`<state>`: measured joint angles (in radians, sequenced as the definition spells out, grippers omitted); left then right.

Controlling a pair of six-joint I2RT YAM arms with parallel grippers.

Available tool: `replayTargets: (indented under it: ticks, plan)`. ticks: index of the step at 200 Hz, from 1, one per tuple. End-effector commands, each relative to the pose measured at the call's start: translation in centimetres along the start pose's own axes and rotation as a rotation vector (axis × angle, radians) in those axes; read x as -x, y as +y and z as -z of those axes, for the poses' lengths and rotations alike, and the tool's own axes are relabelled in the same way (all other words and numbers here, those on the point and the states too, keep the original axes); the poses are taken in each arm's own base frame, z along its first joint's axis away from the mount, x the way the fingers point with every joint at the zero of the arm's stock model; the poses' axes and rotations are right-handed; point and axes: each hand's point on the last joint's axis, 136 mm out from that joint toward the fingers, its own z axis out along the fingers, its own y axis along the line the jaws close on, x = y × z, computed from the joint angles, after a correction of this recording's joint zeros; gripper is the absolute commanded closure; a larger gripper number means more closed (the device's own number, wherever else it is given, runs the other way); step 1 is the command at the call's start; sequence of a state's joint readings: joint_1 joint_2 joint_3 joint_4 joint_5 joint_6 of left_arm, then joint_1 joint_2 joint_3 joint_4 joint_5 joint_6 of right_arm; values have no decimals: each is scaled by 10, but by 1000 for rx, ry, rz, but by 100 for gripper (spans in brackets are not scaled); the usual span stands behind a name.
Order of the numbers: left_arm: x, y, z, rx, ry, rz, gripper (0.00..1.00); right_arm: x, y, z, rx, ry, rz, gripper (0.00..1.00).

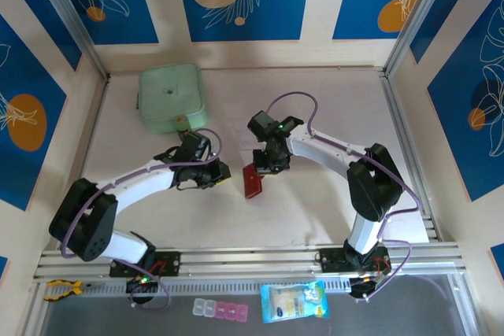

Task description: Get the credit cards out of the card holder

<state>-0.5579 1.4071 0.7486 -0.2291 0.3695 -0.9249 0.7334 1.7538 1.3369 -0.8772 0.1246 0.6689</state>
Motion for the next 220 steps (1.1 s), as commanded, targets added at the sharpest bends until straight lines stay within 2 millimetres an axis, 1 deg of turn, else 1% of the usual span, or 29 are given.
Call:
replayTargets:
  ticks: [1, 53, 82, 91, 106, 139, 153, 166, 192, 220]
  plan:
    - [8, -1, 12, 11, -38, -26, 79, 3, 10, 17, 33, -21, 17, 100]
    - [11, -5, 24, 9, -63, -44, 78, 12, 26, 23, 64, -39, 44, 100]
    - [12, -3, 30, 51, -58, -77, 78, 12, 34, 27, 89, -46, 57, 100]
    - [13, -5, 31, 50, -58, -87, 78, 12, 36, 28, 94, -47, 60, 100]
    - [15, -10, 28, 36, -51, -92, 77, 10, 37, 29, 98, -49, 71, 100]
    - [13, -17, 13, -1, 5, -84, 78, 7, 37, 34, 110, -67, 107, 100]
    - [11, -16, 7, -3, 22, -83, 79, 6, 33, 35, 107, -80, 127, 100]
    - [9, -16, 0, 2, 37, -82, 80, 5, 24, 35, 83, -84, 119, 100]
    - [4, -12, -15, 14, 80, -54, 85, 2, -2, 29, 36, -69, 66, 100]
    - [2, -15, -27, -16, 101, -38, 88, 0, -30, 22, 1, -56, -11, 100]
